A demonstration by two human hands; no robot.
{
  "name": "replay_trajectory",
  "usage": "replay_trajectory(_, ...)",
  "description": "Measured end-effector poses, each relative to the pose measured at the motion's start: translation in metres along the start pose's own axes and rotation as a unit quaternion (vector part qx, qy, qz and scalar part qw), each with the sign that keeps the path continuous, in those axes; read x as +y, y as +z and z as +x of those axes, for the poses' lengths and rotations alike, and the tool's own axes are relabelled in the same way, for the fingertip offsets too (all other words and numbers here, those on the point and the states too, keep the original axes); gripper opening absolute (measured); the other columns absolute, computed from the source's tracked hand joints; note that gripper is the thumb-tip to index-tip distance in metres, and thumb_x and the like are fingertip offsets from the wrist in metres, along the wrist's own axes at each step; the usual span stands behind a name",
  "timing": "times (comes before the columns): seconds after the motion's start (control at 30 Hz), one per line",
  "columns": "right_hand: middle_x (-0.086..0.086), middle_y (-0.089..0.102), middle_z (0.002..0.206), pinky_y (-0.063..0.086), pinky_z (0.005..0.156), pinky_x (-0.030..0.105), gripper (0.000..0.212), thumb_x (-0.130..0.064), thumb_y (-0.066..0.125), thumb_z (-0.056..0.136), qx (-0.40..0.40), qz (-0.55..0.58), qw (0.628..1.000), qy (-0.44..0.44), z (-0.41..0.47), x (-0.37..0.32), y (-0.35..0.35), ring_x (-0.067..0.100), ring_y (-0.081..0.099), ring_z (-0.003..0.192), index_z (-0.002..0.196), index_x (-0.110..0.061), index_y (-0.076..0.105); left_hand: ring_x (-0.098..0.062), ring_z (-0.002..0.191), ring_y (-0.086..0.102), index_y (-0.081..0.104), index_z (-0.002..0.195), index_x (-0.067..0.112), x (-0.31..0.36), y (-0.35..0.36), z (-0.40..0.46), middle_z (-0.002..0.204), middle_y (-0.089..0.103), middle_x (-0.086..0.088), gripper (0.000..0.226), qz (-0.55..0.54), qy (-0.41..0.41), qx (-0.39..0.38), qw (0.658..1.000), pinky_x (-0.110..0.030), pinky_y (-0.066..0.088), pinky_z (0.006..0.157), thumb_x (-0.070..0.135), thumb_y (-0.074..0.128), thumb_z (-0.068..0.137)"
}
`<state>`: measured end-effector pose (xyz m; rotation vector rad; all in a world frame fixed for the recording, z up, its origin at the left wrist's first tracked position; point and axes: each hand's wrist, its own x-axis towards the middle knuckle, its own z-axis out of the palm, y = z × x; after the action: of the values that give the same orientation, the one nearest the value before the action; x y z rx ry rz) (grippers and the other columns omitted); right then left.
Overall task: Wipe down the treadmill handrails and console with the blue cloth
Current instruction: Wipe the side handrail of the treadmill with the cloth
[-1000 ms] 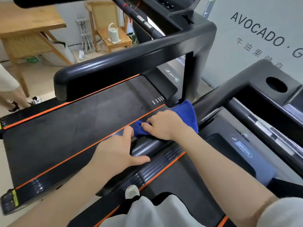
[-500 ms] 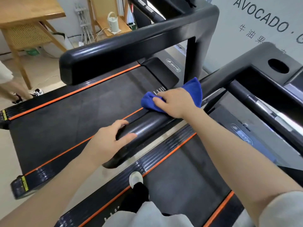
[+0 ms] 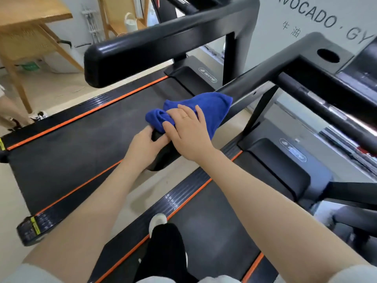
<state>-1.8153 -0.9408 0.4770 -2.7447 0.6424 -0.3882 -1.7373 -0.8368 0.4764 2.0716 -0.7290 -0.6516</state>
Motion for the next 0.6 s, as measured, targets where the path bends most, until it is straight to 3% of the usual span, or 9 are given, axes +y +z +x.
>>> replay_trajectory(0.1, -0.005, 0.048, 0.139, -0.004, 0.113, 0.036, 0.068, -0.052, 0.01, 0.087, -0.003, 0.012, 1.0, -0.024, -0.002, 0.009, 0.0, 0.016, 0.025, 0.14, 0.13, -0.018, 0.05, -0.016, 0.09, 0.053, 0.052, 0.115, 0.018, -0.002, -0.004, -0.003, 0.099, 0.057, 0.004, 0.032, -0.009, 0.02, -0.028, 0.999, -0.021, 0.037, 0.064, 0.035, 0.056, 0.089)
replay_trajectory(0.17, -0.004, 0.047, 0.141, -0.006, 0.113, 0.039, 0.07, -0.053, 0.011, 0.086, 0.032, 0.008, 0.999, 0.016, 0.005, 0.013, 0.003, 0.018, 0.024, 0.141, 0.128, -0.018, 0.054, -0.015, 0.094, 0.054, 0.051, 0.119, 0.019, -0.004, -0.008, 0.0, 0.104, 0.058, 0.005, 0.035, -0.002, 0.032, -0.055, 0.998, -0.024, 0.036, 0.072, 0.035, 0.056, 0.089)
replay_trajectory(0.27, -0.001, 0.041, 0.147, -0.007, 0.113, 0.046, 0.06, -0.051, 0.022, 0.089, 0.131, 0.012, 0.982, 0.136, 0.012, 0.007, 0.011, 0.021, 0.021, 0.142, 0.127, -0.02, 0.056, -0.009, 0.1, 0.049, 0.044, 0.133, 0.024, -0.004, -0.017, 0.005, 0.119, 0.057, 0.006, 0.046, 0.032, 0.048, -0.103, 0.993, -0.023, 0.034, 0.082, 0.037, 0.055, 0.09)
replay_trajectory(0.37, 0.002, 0.02, 0.156, -0.005, 0.113, 0.053, 0.052, -0.038, 0.043, 0.091, 0.18, 0.082, 0.956, 0.218, 0.016, 0.002, 0.016, 0.022, 0.01, 0.145, 0.141, -0.026, 0.041, -0.01, 0.109, 0.049, 0.036, 0.139, 0.029, -0.002, -0.025, 0.011, 0.129, 0.053, 0.007, 0.053, 0.065, 0.078, -0.143, 0.984, -0.021, 0.033, 0.084, 0.038, 0.054, 0.09)
replay_trajectory(0.47, 0.003, -0.004, 0.159, 0.006, 0.117, 0.05, 0.058, -0.024, 0.052, 0.089, 0.247, 0.252, 0.888, 0.296, 0.015, -0.015, 0.015, 0.017, -0.004, 0.146, 0.144, -0.032, 0.033, -0.005, 0.106, 0.046, 0.033, 0.14, 0.029, -0.001, -0.027, 0.012, 0.126, 0.05, 0.012, 0.053, 0.049, 0.09, -0.177, 0.979, -0.017, 0.031, 0.083, 0.036, 0.053, 0.092)
replay_trajectory(0.53, -0.004, -0.014, 0.158, 0.0, 0.118, 0.036, 0.055, -0.018, 0.049, 0.093, 0.253, 0.338, 0.833, 0.357, 0.011, -0.033, 0.015, 0.01, -0.014, 0.143, 0.144, -0.032, 0.033, -0.001, 0.108, 0.042, 0.027, 0.143, 0.031, 0.0, -0.03, 0.013, 0.124, 0.043, 0.018, 0.055, 0.018, 0.081, -0.216, 0.973, -0.015, 0.029, 0.087, 0.034, 0.05, 0.093)
replay_trajectory(0.6, -0.007, -0.016, 0.157, -0.01, 0.117, 0.027, 0.049, -0.02, 0.042, 0.097, 0.229, 0.376, 0.804, 0.399, 0.003, -0.047, 0.024, -0.002, -0.017, 0.137, 0.145, -0.022, 0.033, 0.002, 0.113, 0.039, 0.02, 0.145, 0.035, -0.001, -0.032, 0.018, 0.127, 0.04, 0.02, 0.059, -0.023, 0.071, -0.254, 0.964, -0.016, 0.028, 0.093, 0.032, 0.049, 0.094)
